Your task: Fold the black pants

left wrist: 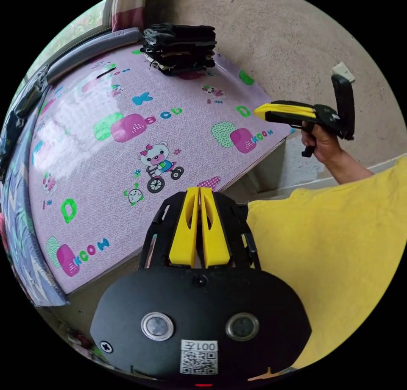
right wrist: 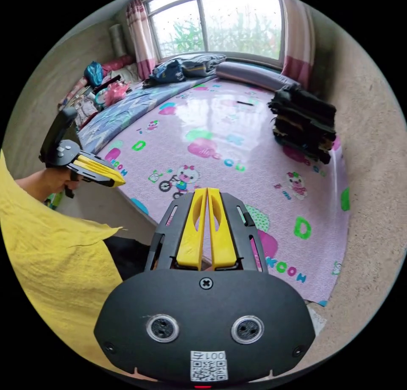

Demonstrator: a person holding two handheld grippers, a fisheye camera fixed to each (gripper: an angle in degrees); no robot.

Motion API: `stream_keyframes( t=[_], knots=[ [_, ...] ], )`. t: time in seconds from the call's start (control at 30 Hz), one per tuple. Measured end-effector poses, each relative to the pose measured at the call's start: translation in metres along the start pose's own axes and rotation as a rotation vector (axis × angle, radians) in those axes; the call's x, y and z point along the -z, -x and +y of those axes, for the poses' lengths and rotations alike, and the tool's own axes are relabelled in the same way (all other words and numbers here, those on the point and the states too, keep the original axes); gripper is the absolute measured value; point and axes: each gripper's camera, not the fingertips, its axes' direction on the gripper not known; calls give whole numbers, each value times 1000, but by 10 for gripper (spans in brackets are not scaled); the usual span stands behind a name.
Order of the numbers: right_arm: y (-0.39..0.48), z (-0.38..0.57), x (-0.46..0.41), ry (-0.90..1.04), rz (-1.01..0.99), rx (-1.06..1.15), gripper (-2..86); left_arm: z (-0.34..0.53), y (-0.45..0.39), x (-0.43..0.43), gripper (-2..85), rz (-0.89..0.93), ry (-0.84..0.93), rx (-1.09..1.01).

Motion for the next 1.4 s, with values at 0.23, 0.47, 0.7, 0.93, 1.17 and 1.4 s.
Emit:
stream_keyframes(
  t=[0.23, 0.47, 0.7, 0.93, 1.17, 1.4],
  knots=[
    [-53, 42, 25, -71, 96, -57, 1, -14, -2, 29, -13, 119, -84, 98],
    [-95, 63, 38, -161, 16, -80, 0, -27, -25, 69, -16, 120, -195, 67],
    [-103, 63, 35, -186, -15, -21, 1, -21, -23, 93, -16, 159, -245, 206],
    [-103, 62, 24, -148, 27, -15, 1, -13, -30, 108, -13, 101, -211, 234],
    [-97, 50, 19, -163, 77, -40, 3, -17, -29, 128, -12, 129, -231, 224],
    [-96, 22, -6, -150, -157, -61, 4, -9, -16, 166, -12, 54, -234, 180]
  ],
)
